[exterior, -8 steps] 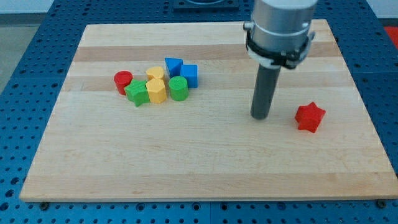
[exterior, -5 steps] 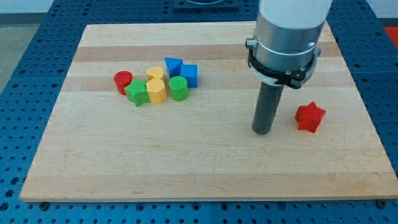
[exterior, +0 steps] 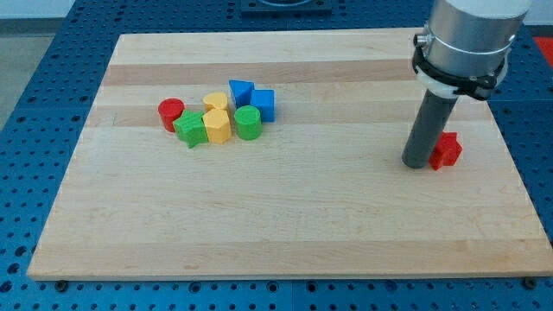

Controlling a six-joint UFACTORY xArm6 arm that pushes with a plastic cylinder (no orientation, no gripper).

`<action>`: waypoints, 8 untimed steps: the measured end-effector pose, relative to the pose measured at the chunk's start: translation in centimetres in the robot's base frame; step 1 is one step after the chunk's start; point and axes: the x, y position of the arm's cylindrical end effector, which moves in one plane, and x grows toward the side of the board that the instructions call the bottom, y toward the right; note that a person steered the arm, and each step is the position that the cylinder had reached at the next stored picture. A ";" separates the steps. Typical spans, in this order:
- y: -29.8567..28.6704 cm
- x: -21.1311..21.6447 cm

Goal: Move the red star parallel to the right of the blue cube

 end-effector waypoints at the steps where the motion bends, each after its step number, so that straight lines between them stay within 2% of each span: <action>1: 2.1 0.8; 2: 4.5 0.8; 6: 7.6 0.4; 7: 6.1 -2.2; 8: 0.8 -8.6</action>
